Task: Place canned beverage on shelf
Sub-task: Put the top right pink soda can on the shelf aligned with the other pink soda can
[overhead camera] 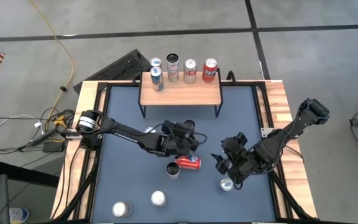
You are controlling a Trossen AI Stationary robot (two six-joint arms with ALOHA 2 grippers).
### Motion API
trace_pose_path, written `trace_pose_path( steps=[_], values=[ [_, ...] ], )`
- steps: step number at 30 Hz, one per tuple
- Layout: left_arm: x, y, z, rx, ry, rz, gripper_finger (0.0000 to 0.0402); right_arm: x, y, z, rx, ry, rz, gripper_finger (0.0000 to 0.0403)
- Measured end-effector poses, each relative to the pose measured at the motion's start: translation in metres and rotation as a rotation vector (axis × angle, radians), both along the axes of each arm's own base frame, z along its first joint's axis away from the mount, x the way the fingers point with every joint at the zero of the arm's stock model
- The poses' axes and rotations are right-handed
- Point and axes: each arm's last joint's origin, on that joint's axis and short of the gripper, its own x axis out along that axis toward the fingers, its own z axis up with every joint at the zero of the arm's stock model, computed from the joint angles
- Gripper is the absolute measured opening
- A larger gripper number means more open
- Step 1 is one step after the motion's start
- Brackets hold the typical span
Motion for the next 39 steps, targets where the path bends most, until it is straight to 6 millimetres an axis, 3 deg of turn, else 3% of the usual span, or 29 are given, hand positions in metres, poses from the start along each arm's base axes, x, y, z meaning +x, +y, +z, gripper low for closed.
trace_pose_path(
  steps=[6,10,18,39],
  values=[
    [0.003,-0.013,0.030,0.089,0.004,0.061,0.0254,0.002,0.001,-0.003,-0.013,0.003,-0.002,0.0331],
    [-0.002,-0.014,0.022,0.073,0.009,0.113,0.0254,0.006,0.004,-0.009,-0.032,0.011,-0.005,0.0331],
    [-0.019,0.000,-0.006,-0.124,-0.063,0.254,0.0254,0.009,0.011,-0.016,-0.046,0.024,0.007,0.0331],
    [-0.014,-0.015,0.000,-0.075,-0.049,0.143,0.0287,0.009,0.012,-0.016,-0.040,0.016,0.007,0.0331]
  ],
)
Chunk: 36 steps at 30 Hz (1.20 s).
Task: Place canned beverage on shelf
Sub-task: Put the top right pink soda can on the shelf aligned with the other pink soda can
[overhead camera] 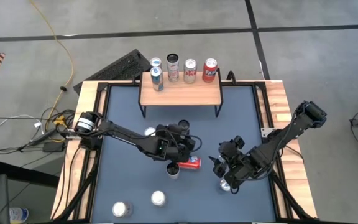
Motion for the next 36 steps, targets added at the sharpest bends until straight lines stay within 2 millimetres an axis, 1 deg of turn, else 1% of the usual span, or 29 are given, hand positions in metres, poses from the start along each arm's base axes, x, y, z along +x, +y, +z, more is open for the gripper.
trace_pose_path(
  steps=[5,8,11,18,22,27,31,36],
  values=[
    [0.002,0.000,0.001,0.020,0.043,-0.048,0.0288,0.000,0.000,0.000,0.000,0.000,0.000,0.0331],
    [0.003,-0.001,0.006,0.033,0.062,-0.095,0.0288,0.000,0.000,0.000,0.000,0.000,0.000,0.0331],
    [0.003,-0.002,0.007,0.032,0.050,-0.098,0.0288,0.000,0.000,0.000,-0.001,0.000,0.000,0.0331],
    [0.002,-0.002,0.005,0.036,0.092,-0.114,0.0288,0.000,0.000,0.000,-0.001,0.000,0.000,0.0331],
    [-0.001,-0.006,0.012,0.057,0.086,-0.115,0.0288,0.000,0.000,0.000,-0.003,0.000,0.000,0.0331],
    [-0.007,-0.014,0.019,0.096,0.120,-0.144,0.0288,0.001,0.001,-0.002,-0.008,0.005,0.000,0.0331],
    [-0.013,-0.022,0.030,0.152,0.121,-0.148,0.0288,0.001,0.000,-0.003,-0.014,0.014,-0.001,0.0331],
    [-0.019,-0.026,0.043,0.143,0.090,-0.168,0.0288,0.002,0.000,-0.004,-0.040,0.000,-0.018,0.0331]
  ],
)
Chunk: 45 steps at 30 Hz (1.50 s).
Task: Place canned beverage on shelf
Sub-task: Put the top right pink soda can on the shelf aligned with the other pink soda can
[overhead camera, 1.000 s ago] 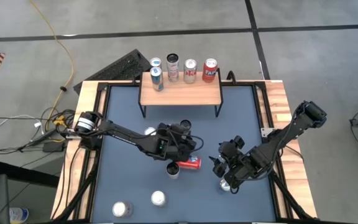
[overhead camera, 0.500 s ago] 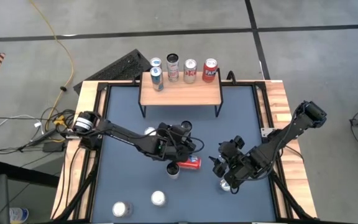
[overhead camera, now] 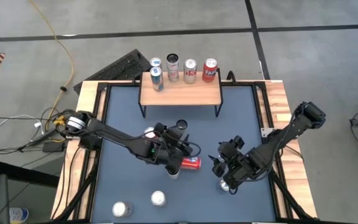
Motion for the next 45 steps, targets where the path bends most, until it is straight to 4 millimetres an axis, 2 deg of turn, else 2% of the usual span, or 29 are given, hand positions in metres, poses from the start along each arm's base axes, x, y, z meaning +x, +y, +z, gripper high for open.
trace_pose_path(
  steps=[4,7,14,19,21,25,33,37,40,45],
  values=[
    [-0.019,-0.003,0.029,0.005,0.013,-0.064,0.0288,0.007,-0.005,0.003,-0.028,-0.068,-0.038,0.0331],
    [-0.044,-0.007,0.057,0.067,0.028,-0.082,0.0288,0.019,-0.012,0.004,-0.078,-0.091,-0.031,0.0331],
    [-0.122,-0.019,0.117,0.173,-0.033,-0.075,0.0288,0.068,-0.026,-0.009,-0.214,-0.142,-0.030,0.0331],
    [-0.171,-0.023,0.140,0.171,-0.100,-0.114,0.0288,0.098,-0.042,-0.034,-0.210,-0.158,-0.097,0.0331],
    [-0.182,-0.024,0.144,0.168,-0.126,-0.124,0.0288,0.108,-0.048,-0.044,-0.215,-0.166,-0.117,0.0331],
    [-0.197,-0.029,0.139,0.206,-0.145,-0.129,0.0288,0.126,-0.056,-0.056,-0.256,-0.192,-0.127,0.0331],
    [-0.200,-0.033,0.121,0.265,-0.110,-0.129,0.0288,0.143,-0.088,-0.075,-0.258,-0.193,-0.213,0.0331],
    [-0.200,-0.033,0.117,0.267,-0.105,-0.129,0.0288,0.148,-0.100,-0.075,-0.211,-0.166,-0.158,0.0327],
    [-0.200,-0.033,0.117,0.267,-0.105,-0.129,0.0288,0.151,-0.106,-0.076,-0.173,-0.141,-0.078,0.0305],
    [-0.200,-0.033,0.117,0.287,-0.083,-0.135,0.0288,0.153,-0.105,-0.075,-0.161,-0.105,0.034,0.0237]
  ],
)
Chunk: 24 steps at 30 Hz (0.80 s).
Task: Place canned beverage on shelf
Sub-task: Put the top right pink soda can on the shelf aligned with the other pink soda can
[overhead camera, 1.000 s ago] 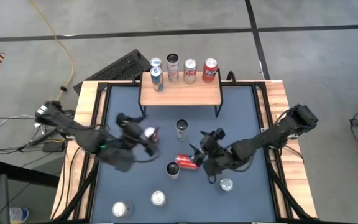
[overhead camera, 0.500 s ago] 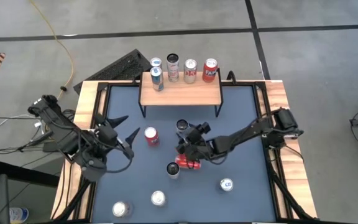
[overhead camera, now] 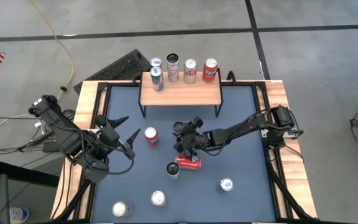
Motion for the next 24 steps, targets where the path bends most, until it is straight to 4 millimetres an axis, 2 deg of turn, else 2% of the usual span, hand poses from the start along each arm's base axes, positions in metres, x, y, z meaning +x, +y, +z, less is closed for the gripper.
trace_pose_path(
  steps=[3,9,14,17,22,24],
  values=[
    [0.000,0.000,0.000,0.010,0.009,-0.001,0.0288,0.000,0.004,0.001,-0.022,0.031,0.058,0.0202],
    [0.001,-0.001,-0.001,0.013,0.048,-0.030,0.0288,-0.003,0.007,0.004,-0.042,0.102,0.169,0.0202],
    [0.001,-0.001,-0.001,0.010,0.074,-0.055,0.0288,-0.012,-0.002,0.017,-0.024,0.126,0.324,0.0210],
    [0.000,-0.001,-0.001,0.012,0.074,-0.057,0.0288,-0.028,-0.014,0.020,0.035,0.104,0.374,0.0215],
    [-0.002,-0.001,0.000,0.023,0.071,-0.051,0.0288,-0.058,-0.033,0.021,0.041,-0.124,0.412,0.0215],
    [-0.002,-0.001,0.000,0.027,0.064,-0.042,0.0288,-0.070,-0.041,0.016,0.054,-0.183,0.430,0.0217]
  ],
)
